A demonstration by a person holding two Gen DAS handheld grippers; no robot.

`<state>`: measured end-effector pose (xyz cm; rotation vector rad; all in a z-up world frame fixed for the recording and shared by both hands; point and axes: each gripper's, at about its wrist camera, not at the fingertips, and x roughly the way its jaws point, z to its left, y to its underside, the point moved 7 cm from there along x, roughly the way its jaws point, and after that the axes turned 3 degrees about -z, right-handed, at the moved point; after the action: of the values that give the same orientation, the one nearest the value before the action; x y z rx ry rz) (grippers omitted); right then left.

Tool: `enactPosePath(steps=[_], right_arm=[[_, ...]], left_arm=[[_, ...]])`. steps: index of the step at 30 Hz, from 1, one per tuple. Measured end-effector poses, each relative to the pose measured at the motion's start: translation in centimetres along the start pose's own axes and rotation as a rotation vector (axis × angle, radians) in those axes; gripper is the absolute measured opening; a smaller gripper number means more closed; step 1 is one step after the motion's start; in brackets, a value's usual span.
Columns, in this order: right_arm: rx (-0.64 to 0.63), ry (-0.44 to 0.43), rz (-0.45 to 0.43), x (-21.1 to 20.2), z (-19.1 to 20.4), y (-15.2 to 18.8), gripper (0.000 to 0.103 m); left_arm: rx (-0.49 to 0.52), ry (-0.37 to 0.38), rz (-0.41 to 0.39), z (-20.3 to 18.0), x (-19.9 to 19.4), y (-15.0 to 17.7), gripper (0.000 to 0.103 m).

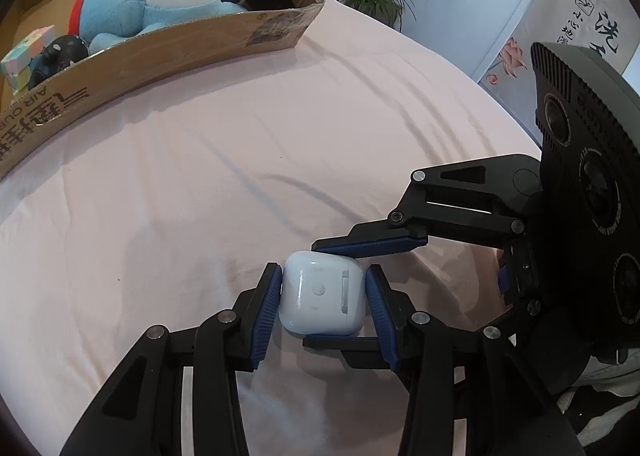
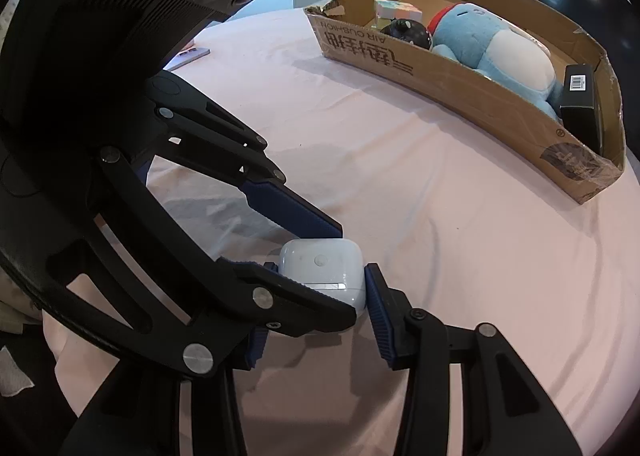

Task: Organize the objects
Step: 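Carry the white earbud case with both tools over the cardboard box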

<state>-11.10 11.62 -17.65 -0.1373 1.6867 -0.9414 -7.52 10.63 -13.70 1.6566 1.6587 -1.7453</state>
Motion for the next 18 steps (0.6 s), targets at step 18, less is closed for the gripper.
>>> enactPosePath(steps=[18], right_arm=[[-0.034,0.065,-0.104,-3.3,-1.4,-4.7,0.041]], left_arm=[[0.049,-0.06,-0.119,0.0,-4.3,-5.3,0.041]])
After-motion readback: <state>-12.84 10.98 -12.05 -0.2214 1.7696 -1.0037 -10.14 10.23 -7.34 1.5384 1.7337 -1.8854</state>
